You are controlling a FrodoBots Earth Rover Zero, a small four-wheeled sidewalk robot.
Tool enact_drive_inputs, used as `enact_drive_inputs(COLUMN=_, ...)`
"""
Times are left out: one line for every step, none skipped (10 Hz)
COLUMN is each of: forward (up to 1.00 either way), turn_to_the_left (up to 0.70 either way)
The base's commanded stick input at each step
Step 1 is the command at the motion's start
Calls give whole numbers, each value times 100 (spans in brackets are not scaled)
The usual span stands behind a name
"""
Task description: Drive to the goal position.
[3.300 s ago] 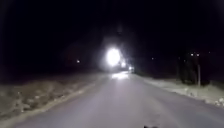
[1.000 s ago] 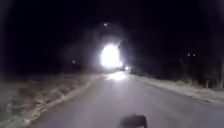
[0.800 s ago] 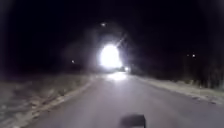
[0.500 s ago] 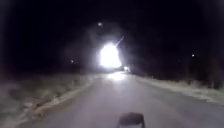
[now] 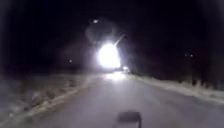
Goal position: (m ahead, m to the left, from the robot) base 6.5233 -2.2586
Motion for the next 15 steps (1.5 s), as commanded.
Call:
enact_drive_inputs(forward=100, turn_to_the_left=0)
enact_drive_inputs(forward=100, turn_to_the_left=0)
enact_drive_inputs(forward=100, turn_to_the_left=0)
enact_drive_inputs(forward=100, turn_to_the_left=0)
enact_drive_inputs(forward=100, turn_to_the_left=0)
enact_drive_inputs(forward=100, turn_to_the_left=0)
enact_drive_inputs(forward=100, turn_to_the_left=0)
enact_drive_inputs(forward=100, turn_to_the_left=0)
enact_drive_inputs(forward=100, turn_to_the_left=0)
enact_drive_inputs(forward=100, turn_to_the_left=0)
enact_drive_inputs(forward=100, turn_to_the_left=0)
enact_drive_inputs(forward=100, turn_to_the_left=0)
enact_drive_inputs(forward=100, turn_to_the_left=0)
enact_drive_inputs(forward=100, turn_to_the_left=0)
enact_drive_inputs(forward=100, turn_to_the_left=0)
